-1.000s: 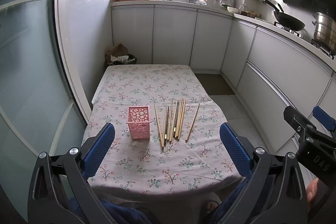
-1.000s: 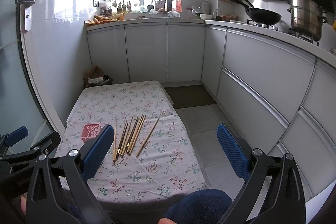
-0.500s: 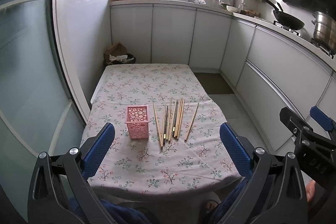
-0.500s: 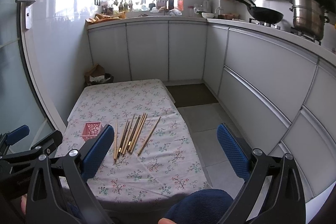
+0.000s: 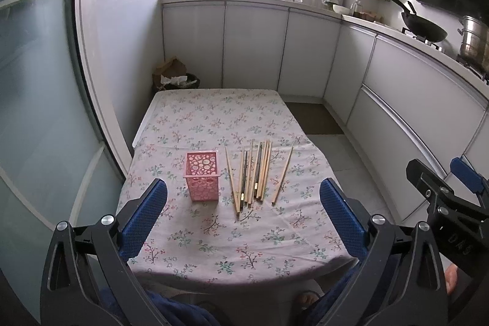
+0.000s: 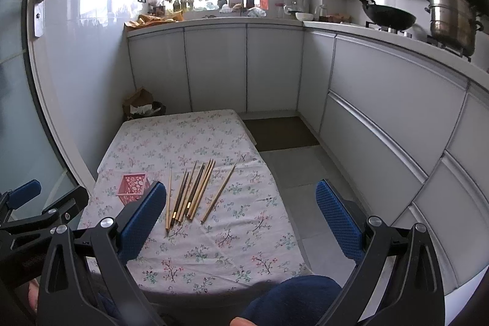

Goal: Organize utensils
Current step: 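Move the left tool down to the chopsticks while the right tool approaches them too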

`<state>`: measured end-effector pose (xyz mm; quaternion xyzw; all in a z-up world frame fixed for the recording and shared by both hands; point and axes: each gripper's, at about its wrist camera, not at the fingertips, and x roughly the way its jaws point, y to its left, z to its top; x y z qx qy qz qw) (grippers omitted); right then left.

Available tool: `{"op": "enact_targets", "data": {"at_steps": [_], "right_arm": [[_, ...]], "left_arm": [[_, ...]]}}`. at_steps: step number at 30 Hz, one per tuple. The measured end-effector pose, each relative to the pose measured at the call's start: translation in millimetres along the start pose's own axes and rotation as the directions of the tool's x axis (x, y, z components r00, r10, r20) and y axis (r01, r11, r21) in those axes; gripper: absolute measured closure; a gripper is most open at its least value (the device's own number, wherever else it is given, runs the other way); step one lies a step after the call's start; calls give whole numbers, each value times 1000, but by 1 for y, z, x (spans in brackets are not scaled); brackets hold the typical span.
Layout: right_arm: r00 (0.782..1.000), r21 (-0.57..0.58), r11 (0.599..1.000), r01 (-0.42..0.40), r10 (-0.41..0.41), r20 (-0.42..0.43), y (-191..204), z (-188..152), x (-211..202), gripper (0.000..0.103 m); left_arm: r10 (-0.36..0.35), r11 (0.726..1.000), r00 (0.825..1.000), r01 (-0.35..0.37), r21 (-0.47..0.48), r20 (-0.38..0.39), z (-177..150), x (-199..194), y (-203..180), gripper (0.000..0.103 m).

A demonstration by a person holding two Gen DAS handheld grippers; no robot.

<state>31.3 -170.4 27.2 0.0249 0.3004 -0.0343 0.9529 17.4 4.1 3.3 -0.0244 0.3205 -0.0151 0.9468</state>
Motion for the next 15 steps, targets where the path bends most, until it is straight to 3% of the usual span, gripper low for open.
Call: {"op": "enact_targets", "data": {"at_steps": [5,9,11,12,15], "right_arm": [[1000,6,1000,-1,1,-11,-3,1,14,7],[1000,54,998,10,-10,8,-18,15,48,7],[998,127,992,-9,16,-58,-34,24,89,7],[987,193,980,-43,71,-141,-45,28,124,7],[945,270,962,-50,134,-300,-56,27,198,7]], "left_arm": [[4,1000,1000,-4,3,-24,1,14,2,7],[-40,999,998,39,-12,-42,17,38,13,7],[-56,998,995,56,-4,-77,32,63,19,7],[-70,998,993,70,4,-96,38,75,20,7],[-79,997,982,81,4,-171,51,121,23,12]]}}
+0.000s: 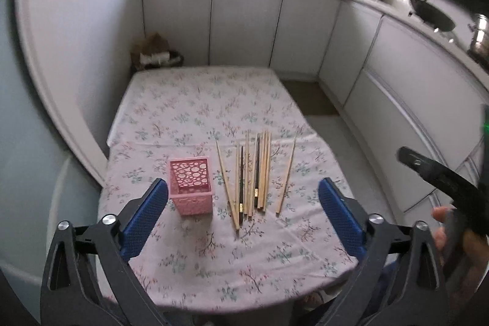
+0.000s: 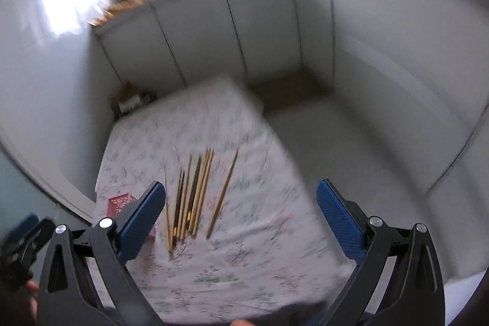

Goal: Organize utensils
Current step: 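Move the left tool down to the chopsticks while the right tool approaches them too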

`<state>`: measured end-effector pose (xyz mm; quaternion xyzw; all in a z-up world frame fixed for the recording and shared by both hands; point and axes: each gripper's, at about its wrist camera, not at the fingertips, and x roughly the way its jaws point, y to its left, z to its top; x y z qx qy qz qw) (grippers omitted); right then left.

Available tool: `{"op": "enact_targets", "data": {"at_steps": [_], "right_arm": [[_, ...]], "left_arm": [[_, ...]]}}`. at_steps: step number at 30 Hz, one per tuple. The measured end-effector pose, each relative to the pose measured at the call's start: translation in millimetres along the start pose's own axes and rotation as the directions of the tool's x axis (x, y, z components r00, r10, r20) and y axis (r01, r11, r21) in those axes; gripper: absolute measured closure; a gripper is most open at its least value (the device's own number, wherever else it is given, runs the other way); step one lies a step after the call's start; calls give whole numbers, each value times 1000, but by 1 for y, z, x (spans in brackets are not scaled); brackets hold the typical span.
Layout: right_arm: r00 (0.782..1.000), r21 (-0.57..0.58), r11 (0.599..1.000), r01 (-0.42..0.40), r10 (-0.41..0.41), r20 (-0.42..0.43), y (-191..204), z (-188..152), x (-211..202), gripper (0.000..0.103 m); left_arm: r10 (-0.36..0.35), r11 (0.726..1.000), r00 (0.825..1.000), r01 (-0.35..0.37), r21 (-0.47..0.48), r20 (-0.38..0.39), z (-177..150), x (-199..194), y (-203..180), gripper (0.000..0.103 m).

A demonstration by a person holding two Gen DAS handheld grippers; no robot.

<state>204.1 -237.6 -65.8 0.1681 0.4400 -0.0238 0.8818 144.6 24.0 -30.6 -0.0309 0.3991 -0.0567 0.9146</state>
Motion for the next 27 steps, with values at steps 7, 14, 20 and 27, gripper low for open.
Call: {"op": "enact_targets", "data": {"at_steps": [7,14,20,27], "right_arm": [[915,181,975,-127,186,-359,3,44,150,34],[867,212,971,-113,201,-457,9,48,221,41],[859,242,965,-101,207,-468,-3,53,248,47],[860,259,960,-103,217,-461,-11,59,260,47]], "left_arm": [[-82,995,966,66,-71,-247,30,124,-4,39],[102,993,914,-114,-7,-392,36,229,-13,60],[134,980,863,-187,-62,-487,42,286,8,76],[200,964,811,-263,-37,-549,45,328,16,76]]}}
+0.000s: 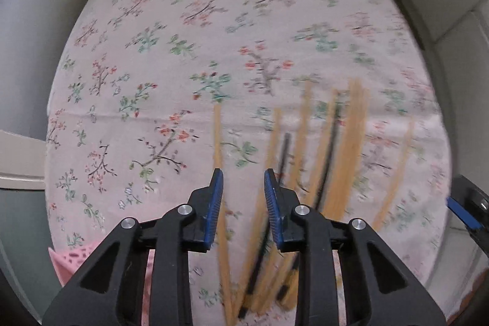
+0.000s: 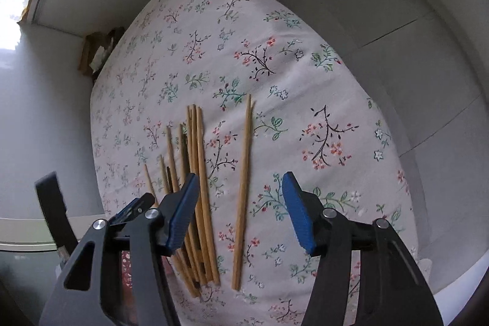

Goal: Organize utensils
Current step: 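Move the left tool down to the chopsticks while the right tool approaches them too, then close the left tool on a wooden chopstick while the right tool grasps another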

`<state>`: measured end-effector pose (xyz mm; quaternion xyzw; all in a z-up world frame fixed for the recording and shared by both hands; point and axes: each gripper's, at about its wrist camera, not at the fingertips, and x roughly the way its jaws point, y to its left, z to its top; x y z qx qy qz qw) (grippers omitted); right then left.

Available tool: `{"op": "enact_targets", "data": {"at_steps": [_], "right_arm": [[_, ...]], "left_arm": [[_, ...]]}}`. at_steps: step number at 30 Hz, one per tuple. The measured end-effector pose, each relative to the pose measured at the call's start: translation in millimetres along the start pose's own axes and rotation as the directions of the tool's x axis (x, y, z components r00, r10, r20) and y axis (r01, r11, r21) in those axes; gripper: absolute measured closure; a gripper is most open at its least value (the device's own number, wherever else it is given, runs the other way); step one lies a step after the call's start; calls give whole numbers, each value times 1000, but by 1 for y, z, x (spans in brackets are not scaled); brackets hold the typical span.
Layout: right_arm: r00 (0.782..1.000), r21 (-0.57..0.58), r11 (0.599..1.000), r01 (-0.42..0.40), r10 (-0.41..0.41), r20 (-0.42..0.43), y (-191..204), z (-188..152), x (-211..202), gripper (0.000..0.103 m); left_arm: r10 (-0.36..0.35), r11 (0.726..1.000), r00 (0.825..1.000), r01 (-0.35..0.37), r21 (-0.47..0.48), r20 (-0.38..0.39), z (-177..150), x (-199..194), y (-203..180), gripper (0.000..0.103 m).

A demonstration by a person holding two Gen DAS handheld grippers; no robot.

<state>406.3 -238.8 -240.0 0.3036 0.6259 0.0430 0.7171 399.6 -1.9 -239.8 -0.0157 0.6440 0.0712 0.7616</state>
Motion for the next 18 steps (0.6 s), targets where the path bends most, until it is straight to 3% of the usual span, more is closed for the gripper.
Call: {"op": "enact_targets", "data": {"at_steps": [5,7,9,18], "right_arm": [[1000,9,1000,-6,6,12,-3,4,5,66],[1000,9,1000,-1,1,14,-4,5,6,66],[1000,4,1000,4,-5,5,-4,5,10,66],[999,-48,998,47,-47,-6,-1,8,25,77]], "left_arm": [[7,999,999,-9,-41,-40,8,20,9,76],[7,999,999,-9,-39,-52,10,27,8,80],[-22,999,999,21,-34,-49,13,33,5,96],[-75,997,997,75,-7,34,6,14,4,98]]}}
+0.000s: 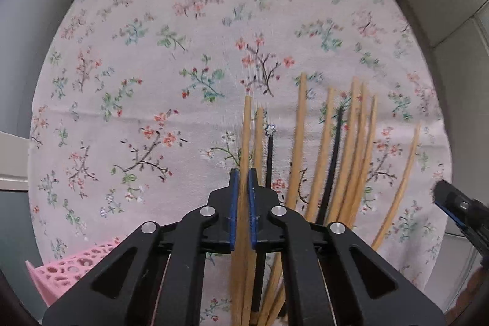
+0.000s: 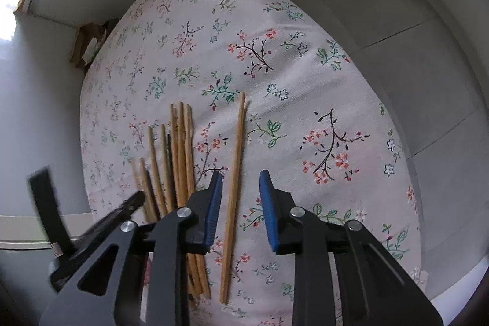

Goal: Organize utensils
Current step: 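Close the left tool on a wooden chopstick while the right tool grasps another, then lift both held chopsticks upright and carry them over the pink holder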

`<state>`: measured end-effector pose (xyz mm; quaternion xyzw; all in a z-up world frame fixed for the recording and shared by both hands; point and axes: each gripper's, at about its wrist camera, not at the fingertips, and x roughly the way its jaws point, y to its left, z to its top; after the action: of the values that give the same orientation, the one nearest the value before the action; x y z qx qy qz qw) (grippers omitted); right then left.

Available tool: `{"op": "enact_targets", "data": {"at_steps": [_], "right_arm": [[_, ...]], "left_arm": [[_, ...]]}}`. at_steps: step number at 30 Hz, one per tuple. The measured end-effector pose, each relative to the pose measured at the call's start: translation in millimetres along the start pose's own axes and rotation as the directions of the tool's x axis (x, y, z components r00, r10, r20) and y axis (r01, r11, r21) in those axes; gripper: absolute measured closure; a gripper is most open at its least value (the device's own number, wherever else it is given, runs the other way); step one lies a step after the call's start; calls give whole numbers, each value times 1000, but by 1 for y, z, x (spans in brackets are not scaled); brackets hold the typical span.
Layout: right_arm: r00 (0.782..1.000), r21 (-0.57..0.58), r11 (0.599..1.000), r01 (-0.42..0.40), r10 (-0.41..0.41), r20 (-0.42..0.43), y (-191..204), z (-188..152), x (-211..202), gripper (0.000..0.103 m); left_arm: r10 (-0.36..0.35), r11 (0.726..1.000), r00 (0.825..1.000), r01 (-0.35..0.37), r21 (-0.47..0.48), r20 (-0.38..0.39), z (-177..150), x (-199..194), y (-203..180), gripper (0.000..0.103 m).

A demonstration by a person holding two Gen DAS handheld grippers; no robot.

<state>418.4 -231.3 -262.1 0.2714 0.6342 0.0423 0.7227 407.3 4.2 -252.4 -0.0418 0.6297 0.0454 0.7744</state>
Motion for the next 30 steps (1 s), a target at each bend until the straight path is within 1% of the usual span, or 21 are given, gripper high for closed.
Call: {"op": "enact_targets", "data": {"at_steps": [2,5,8,11,12,13,15,17,18,20,22,24,26,28,29,30], "right_arm": [[1000,-13,1000,5,-5,-6,2,1,5,77],[1000,-46,999,20,-20,-8,9,3,12,77],[998,-86,995,55,-57,-16,20,3,24,77],[993,-121,986,111,-114,-18,30,3,37,78],[991,-144,980,137,-137,5,36,3,38,79],[988,-157,976,154,-156,1,40,3,41,96],[991,-149,980,130,-134,-18,43,0,44,97],[991,-155,979,131,-131,14,51,-3,34,97],[993,-170,978,117,-110,51,59,-3,22,97],[993,-195,977,90,-73,92,67,-5,4,97],[989,-222,971,88,-58,136,72,-8,-11,97],[977,-259,959,116,-63,204,78,-10,-22,97],[969,-292,951,98,-25,246,81,-13,-34,97],[958,-317,946,71,24,286,87,-17,-47,98],[948,-332,941,67,44,316,92,-20,-56,98],[937,-346,936,65,63,345,96,-23,-64,98]], "left_arm": [[-16,1000,999,16,6,37,-2,-13,1,98],[-53,998,992,50,35,115,-9,-45,1,98],[-100,994,974,89,61,202,-26,-74,-2,98],[-120,991,954,98,93,276,-33,-97,2,98],[-126,990,950,100,101,287,-43,-98,-3,98],[-136,988,946,109,108,294,-44,-99,-2,98],[-155,985,940,124,117,305,-47,-102,0,98],[-161,984,930,127,124,329,-52,-111,1,98],[-170,983,922,133,130,349,-56,-118,2,98],[-187,979,909,144,141,372,-61,-126,3,98],[-210,975,895,160,156,393,-64,-136,4,98],[-236,969,879,179,171,415,-69,-145,4,98],[-262,963,862,201,182,435,-72,-156,7,98],[-287,956,834,220,192,471,-76,-173,12,98],[-300,953,818,230,198,492,-79,-183,16,98],[-307,951,805,236,200,508,-81,-189,19,98]]}}
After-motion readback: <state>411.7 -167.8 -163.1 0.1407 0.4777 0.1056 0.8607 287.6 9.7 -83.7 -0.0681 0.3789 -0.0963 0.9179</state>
